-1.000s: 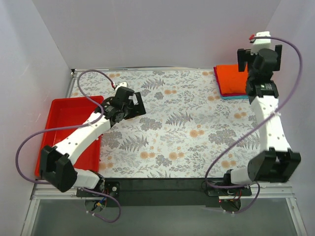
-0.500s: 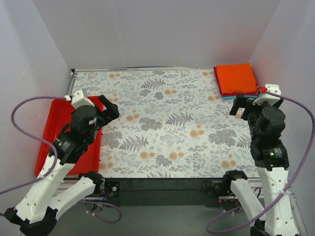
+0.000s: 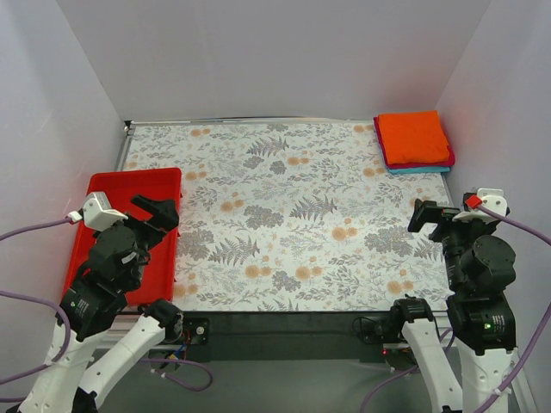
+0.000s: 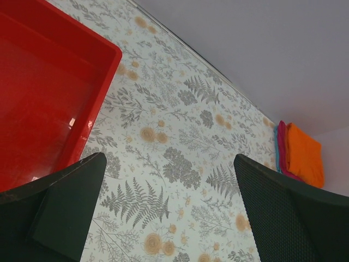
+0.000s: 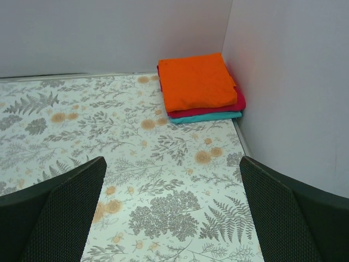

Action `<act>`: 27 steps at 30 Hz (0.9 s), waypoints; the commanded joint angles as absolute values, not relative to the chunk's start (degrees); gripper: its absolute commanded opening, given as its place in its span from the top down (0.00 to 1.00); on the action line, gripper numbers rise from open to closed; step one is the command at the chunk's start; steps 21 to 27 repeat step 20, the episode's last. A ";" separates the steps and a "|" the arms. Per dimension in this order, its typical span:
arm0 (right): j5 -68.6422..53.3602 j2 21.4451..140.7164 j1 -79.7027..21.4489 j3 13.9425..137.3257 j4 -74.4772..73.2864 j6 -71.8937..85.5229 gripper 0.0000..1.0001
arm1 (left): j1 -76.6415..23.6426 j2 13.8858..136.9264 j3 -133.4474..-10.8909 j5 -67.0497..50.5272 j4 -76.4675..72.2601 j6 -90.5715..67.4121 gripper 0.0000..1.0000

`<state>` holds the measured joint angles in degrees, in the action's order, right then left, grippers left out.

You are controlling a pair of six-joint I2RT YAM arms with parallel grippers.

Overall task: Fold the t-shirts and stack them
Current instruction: Neatly place the folded tshirt to the corner, then reset both grippers

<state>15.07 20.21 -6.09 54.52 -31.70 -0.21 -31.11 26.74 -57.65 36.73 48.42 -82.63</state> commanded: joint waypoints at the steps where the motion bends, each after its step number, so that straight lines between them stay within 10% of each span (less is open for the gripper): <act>1: 12.05 20.04 -6.77 54.49 -31.82 -2.11 0.02 | -30.85 26.20 -56.69 38.67 51.06 -84.99 0.02; 27: 10.19 16.08 -9.75 52.82 -32.34 -1.50 0.02 | -30.94 27.16 -52.74 37.00 48.43 -85.08 0.02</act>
